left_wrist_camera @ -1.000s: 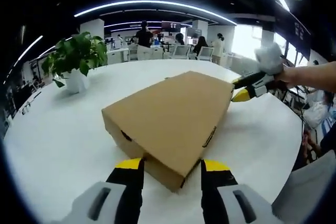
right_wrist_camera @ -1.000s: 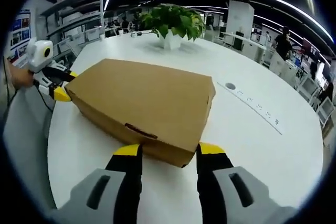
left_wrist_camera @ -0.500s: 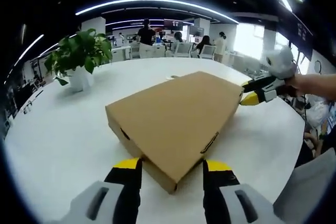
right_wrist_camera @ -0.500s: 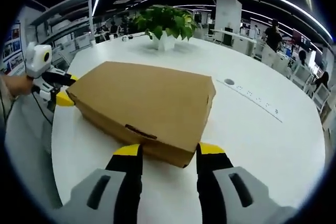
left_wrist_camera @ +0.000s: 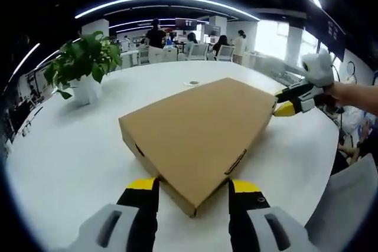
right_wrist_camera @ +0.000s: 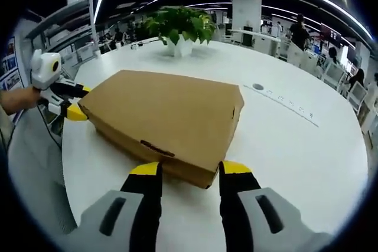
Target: Operate the shoe box by opening the lid, removing the specified soft item, and placing it in the target area until the item is outside and the box remains undamaged.
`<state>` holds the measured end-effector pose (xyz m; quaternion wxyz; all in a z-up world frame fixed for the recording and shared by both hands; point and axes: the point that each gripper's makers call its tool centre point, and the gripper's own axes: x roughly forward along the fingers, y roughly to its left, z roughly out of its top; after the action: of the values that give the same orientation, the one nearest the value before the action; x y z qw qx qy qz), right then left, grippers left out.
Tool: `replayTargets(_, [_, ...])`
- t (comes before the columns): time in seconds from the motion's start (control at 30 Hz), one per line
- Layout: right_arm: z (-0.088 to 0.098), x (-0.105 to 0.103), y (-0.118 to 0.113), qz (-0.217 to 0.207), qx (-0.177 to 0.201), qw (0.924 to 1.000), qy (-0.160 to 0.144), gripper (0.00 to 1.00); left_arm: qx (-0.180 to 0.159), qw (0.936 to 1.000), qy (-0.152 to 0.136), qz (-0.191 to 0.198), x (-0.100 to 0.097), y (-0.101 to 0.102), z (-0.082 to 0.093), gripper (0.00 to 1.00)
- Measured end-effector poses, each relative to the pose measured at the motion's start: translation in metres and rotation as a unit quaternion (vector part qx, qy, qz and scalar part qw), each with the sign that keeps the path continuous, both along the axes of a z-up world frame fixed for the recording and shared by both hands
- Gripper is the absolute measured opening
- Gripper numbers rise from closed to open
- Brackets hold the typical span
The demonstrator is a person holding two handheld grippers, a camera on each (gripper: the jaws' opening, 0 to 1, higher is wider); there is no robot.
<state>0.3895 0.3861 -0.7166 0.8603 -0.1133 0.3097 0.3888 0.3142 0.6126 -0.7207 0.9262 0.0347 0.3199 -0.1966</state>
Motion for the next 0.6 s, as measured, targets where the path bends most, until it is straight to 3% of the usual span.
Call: replayTargets(0.6, [0.000, -0.031, 0.025, -0.039, 0.005, 0.9992, 0.002, 0.30, 0.020, 0.9988, 0.011, -0.044, 0.001, 0.032, -0.002, 0.49])
